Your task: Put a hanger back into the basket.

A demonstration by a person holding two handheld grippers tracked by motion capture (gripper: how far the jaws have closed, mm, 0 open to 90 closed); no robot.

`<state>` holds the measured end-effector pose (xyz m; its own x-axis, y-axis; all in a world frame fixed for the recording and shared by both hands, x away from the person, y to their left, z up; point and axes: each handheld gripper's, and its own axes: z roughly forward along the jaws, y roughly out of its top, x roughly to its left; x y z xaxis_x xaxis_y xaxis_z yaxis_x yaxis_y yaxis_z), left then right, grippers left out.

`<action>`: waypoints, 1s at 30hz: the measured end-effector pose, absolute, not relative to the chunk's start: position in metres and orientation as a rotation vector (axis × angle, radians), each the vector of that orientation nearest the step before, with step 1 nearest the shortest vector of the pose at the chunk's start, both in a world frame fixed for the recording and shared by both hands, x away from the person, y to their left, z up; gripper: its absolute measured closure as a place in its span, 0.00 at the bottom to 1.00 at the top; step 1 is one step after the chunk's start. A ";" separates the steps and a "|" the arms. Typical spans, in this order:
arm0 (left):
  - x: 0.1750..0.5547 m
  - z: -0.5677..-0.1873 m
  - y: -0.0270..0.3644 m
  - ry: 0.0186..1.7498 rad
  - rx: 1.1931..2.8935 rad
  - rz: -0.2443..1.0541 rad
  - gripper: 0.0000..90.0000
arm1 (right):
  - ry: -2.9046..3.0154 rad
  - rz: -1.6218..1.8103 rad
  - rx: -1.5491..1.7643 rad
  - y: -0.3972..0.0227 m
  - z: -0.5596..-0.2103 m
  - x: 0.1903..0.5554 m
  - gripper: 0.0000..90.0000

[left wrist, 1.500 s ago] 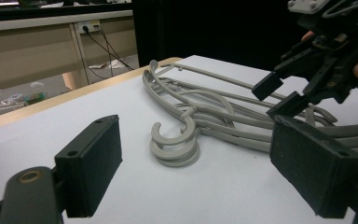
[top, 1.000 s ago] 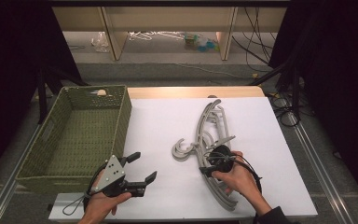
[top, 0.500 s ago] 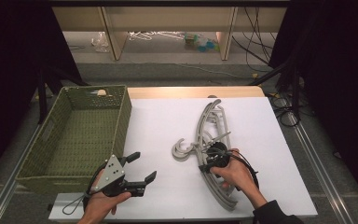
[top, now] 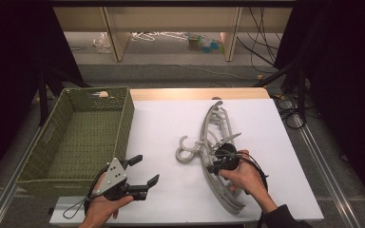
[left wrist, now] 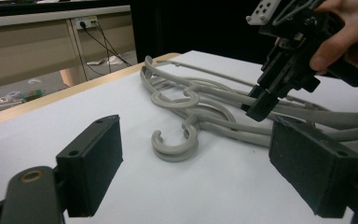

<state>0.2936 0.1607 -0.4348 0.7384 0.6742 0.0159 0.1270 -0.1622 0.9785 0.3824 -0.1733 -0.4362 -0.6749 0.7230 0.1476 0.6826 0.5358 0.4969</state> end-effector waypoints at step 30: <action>0.294 -0.436 0.159 0.647 1.726 0.568 0.20 | 2.634 0.922 0.828 -0.216 -0.390 0.358 0.92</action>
<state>0.2937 0.1594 -0.4362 0.7307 0.6814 0.0418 0.1293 -0.1982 0.9716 0.3583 -0.2161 -0.3904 -0.8139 0.5802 -0.0291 0.4353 0.6423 0.6308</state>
